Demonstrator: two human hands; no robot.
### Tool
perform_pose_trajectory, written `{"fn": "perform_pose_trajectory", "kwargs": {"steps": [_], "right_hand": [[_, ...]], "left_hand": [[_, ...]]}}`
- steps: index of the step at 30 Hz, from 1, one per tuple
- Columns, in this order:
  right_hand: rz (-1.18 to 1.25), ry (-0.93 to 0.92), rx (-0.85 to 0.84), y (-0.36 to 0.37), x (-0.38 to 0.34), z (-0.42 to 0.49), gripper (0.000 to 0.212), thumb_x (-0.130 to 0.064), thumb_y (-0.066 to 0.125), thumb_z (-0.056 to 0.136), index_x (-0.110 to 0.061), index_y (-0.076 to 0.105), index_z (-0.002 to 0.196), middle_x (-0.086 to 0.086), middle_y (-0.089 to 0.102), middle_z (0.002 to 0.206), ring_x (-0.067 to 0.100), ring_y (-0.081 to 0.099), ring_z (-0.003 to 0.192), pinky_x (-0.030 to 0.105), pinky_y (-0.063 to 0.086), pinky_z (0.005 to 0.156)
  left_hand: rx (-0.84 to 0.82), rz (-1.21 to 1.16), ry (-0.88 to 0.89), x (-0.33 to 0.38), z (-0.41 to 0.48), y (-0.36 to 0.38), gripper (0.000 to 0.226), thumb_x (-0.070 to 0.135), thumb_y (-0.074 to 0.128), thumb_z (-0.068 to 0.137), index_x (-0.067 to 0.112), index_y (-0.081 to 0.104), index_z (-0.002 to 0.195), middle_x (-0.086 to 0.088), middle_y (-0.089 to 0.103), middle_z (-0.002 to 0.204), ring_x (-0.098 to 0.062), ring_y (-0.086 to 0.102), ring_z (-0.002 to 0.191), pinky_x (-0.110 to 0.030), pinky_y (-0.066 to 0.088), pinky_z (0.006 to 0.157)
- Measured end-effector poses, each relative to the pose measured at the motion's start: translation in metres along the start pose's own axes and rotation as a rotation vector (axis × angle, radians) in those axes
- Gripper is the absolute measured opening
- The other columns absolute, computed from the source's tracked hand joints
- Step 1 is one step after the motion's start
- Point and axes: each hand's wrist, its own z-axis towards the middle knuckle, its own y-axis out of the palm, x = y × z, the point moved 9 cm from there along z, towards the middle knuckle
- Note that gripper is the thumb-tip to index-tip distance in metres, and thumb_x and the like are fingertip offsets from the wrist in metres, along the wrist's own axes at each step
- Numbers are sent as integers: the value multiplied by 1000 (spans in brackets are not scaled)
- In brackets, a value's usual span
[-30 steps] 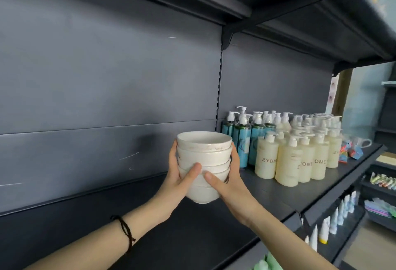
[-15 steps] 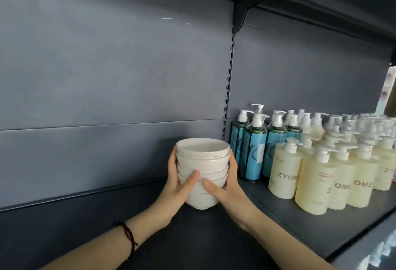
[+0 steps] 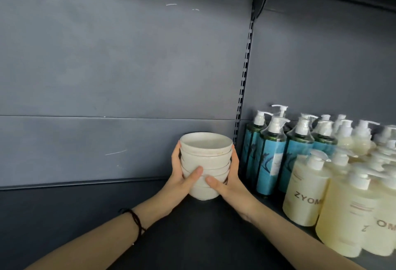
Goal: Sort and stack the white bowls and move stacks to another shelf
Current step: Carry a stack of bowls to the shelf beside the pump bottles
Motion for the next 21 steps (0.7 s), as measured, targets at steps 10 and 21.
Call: {"fn": "perform_pose_trajectory", "kwargs": {"steps": [10, 21], "right_hand": [[-21, -80, -61, -22, 5, 18, 104, -20, 73, 82, -38, 0, 154, -27, 32, 148, -23, 41, 124, 3, 40, 94], [-545, -483, 448, -40, -39, -22, 78, -47, 73, 76, -22, 36, 140, 9, 37, 142, 22, 34, 135, 36, 28, 115]], "left_hand": [[166, 39, 26, -1, 10, 16, 84, 17, 65, 85, 39, 8, 143, 27, 33, 137, 21, 45, 116, -5, 43, 89], [367, 433, -116, 13, -31, -14, 44, 20, 66, 91, 26, 45, 129, -1, 58, 126, -14, 59, 113, -19, 48, 91]]}}
